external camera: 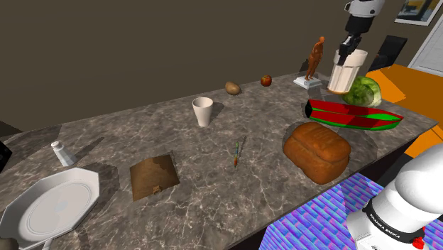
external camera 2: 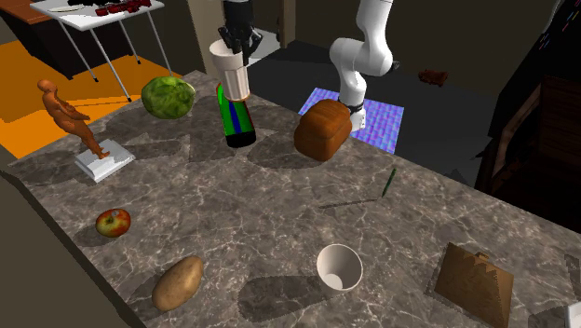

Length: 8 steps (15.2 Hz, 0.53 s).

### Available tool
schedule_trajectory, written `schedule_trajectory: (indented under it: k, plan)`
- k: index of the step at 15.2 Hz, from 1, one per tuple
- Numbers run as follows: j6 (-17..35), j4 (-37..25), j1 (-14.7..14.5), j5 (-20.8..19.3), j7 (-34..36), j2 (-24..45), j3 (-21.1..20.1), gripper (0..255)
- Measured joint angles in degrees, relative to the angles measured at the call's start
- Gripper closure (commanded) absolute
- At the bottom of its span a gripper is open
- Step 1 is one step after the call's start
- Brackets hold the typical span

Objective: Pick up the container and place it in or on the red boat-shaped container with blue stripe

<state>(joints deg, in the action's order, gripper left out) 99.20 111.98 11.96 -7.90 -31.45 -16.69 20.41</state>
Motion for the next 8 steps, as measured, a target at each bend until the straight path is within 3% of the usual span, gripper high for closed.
schedule_trajectory:
  k: [8]
  plan:
    - [-2.0,-2.5,3.9,-1.6,-11.0,-0.8,7.2,255]
